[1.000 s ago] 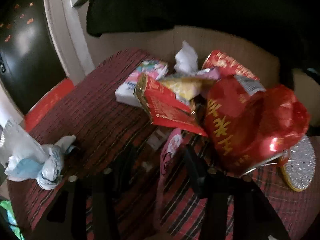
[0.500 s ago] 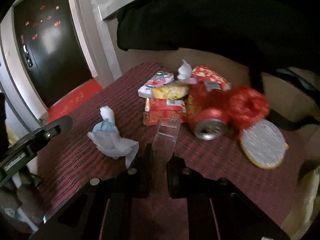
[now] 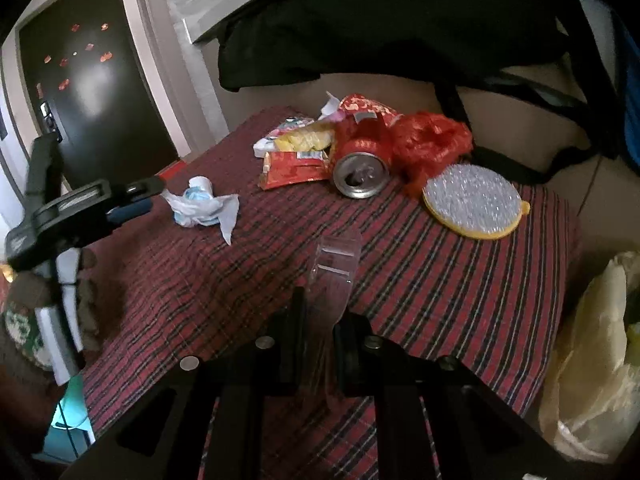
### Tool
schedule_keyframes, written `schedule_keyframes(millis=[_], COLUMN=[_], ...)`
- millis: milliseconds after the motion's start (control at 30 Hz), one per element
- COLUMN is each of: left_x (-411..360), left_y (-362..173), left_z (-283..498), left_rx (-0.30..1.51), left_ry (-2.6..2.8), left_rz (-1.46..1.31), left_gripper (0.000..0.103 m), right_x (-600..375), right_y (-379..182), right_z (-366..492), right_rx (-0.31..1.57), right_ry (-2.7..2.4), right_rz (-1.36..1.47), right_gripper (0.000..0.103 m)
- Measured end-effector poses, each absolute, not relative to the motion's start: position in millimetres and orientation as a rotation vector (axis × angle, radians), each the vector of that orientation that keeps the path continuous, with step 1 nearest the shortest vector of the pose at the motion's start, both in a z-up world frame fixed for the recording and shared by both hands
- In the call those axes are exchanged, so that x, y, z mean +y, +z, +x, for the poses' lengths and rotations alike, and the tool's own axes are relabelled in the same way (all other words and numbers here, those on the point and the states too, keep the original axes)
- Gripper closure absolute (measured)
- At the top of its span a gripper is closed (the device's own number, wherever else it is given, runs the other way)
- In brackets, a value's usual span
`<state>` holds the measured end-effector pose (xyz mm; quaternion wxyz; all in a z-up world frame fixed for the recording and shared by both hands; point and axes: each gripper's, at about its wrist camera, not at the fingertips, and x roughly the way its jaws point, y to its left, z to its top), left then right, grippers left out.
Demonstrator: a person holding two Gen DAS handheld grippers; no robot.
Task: Collect trash
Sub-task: 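Carry the tissue and clear cup with both tools over the wastebasket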
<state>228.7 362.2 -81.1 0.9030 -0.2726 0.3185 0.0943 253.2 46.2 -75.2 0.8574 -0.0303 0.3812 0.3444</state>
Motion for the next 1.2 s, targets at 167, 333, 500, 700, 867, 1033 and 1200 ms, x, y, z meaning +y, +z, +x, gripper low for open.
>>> schedule_keyframes(millis=[167,333,500,700,867,1033,1200], left_x=[359.3,360.4,337.4,259.4,173.1,96.1,27.6], left_y=[-96.5,-109.7,-85.2,-34.7,6.3,28.7,34.5], left_z=[251.6,262.4,253.9,237.4,218.4,212.3,214.9], left_rx=[0.714,0.779,0.721,0.602,0.484,0.413,0.375], left_ry=[0.252,0.289,0.277,0.164,0.011,-0.123,-0.230], left_rz=[-0.563,-0.589,-0.531,-0.372,-0.230,-0.125,-0.059], left_gripper=[0.043,0.055,0.068,0.068,0.068,0.068,0.068], right_x=[39.3,25.8,3.8,-25.7,-68.1,-123.4,-186.5], right_y=[-76.5,-76.8,-74.8,-56.1,-22.7,8.0,22.2], right_z=[248.3,250.7,254.7,252.7,243.8,233.7,226.0], right_rx=[0.765,0.751,0.739,0.689,0.599,0.509,0.462], right_ry=[0.701,0.678,0.665,0.666,0.623,0.538,0.421], right_rz=[-0.064,-0.055,-0.014,0.019,0.031,0.035,0.051], right_gripper=[0.092,0.092,0.092,0.092,0.092,0.092,0.092])
